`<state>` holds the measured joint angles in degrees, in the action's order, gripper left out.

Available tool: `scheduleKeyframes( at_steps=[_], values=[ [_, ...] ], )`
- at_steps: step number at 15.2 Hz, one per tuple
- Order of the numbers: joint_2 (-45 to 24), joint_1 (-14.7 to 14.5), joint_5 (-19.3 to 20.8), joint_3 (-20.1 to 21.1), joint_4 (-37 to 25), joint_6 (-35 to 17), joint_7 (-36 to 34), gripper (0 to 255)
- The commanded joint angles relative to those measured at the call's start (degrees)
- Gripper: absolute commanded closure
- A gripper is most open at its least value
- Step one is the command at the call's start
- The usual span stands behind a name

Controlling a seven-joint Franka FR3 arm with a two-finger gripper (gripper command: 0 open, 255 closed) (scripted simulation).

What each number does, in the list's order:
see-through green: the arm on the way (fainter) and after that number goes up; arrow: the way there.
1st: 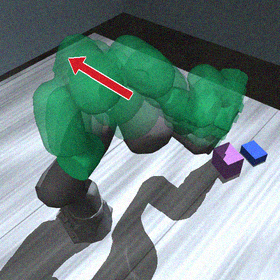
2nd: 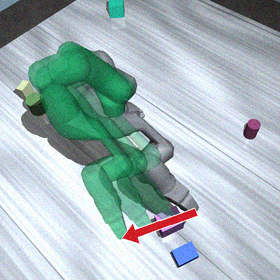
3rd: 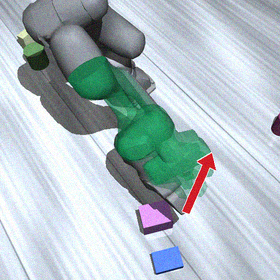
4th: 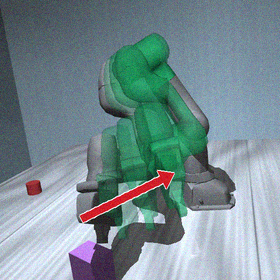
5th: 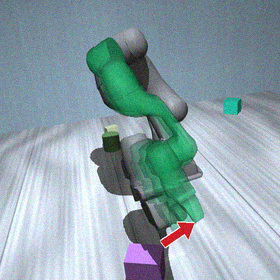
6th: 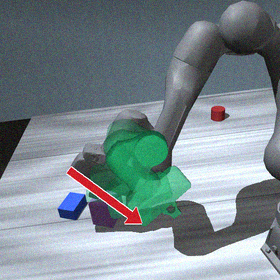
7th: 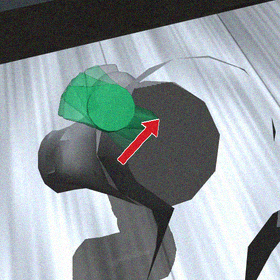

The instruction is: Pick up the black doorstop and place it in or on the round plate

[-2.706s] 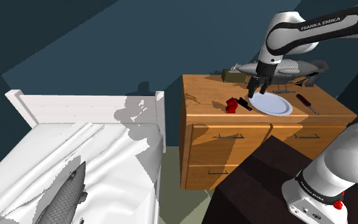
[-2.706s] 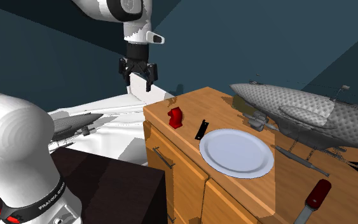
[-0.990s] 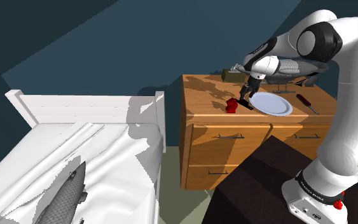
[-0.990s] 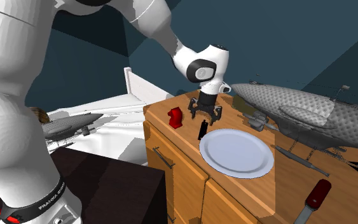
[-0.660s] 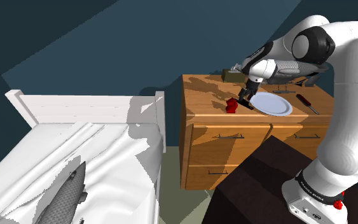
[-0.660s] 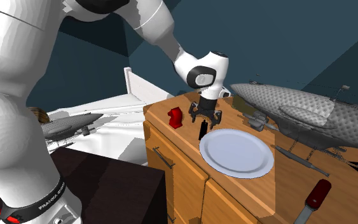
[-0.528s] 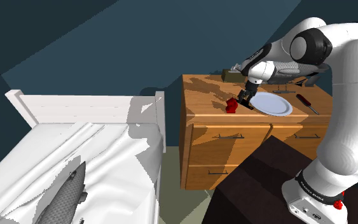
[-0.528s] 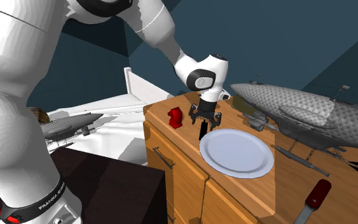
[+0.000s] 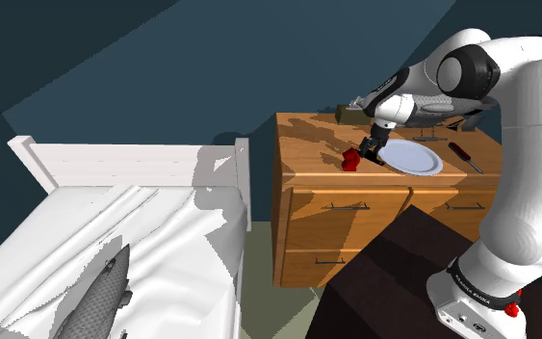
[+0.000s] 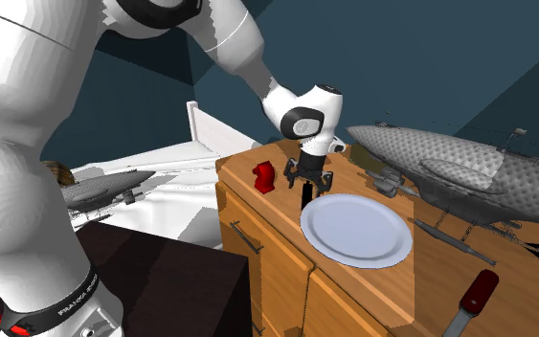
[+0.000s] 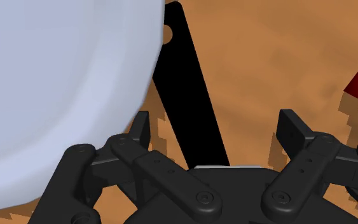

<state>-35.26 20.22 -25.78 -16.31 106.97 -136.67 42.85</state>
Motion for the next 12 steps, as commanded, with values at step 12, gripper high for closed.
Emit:
scheduleKeyframes(
  at_steps=[12],
  values=[
    [1.17,-0.28,0.55,-0.41,0.19,0.93,-0.45,255]
  ],
)
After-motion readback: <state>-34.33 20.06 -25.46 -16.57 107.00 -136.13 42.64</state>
